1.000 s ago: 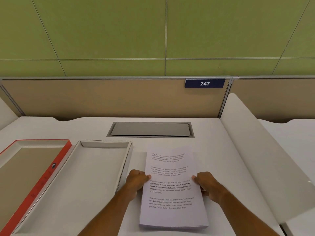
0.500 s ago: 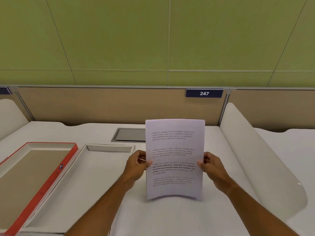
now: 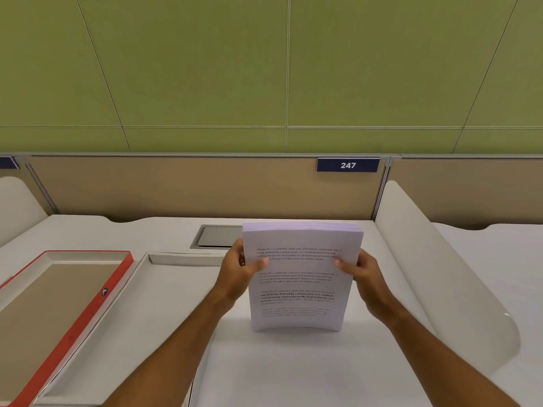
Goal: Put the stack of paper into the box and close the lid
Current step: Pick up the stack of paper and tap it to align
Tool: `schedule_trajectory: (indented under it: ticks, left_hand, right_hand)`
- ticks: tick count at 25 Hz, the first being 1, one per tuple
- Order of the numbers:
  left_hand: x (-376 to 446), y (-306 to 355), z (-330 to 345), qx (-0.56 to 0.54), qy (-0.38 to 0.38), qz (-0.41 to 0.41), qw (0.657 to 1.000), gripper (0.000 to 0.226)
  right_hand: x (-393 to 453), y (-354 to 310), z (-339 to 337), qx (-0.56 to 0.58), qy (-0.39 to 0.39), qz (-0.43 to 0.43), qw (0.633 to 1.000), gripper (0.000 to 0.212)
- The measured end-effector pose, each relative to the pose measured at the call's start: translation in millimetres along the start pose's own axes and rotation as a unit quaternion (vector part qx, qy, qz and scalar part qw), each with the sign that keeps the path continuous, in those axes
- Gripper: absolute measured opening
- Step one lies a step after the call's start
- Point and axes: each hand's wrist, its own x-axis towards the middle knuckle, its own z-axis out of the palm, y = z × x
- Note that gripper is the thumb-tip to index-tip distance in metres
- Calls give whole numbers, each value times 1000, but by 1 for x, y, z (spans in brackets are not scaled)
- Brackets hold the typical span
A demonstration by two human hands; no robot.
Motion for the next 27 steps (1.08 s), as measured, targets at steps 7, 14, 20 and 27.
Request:
schedule_trajectory:
  ticks: [7,14,20,27]
  left_hand:
    - [23,48,26,-74,139,-13,987,43]
    - [23,46,31,-52,174,-14,983,41]
    - [3,7,5,-32,64,59,996,35]
    - [7,-5,-13,96,52,66,992,14]
  right_hand:
    - [35,-51,26,-12,149,-31,988,53]
    - [34,-42,30,-41,178,-22,983,37]
    - [9,-3,0,34,50,-53,997,28]
    - [4,9,-11,-51,46,-55,996,24]
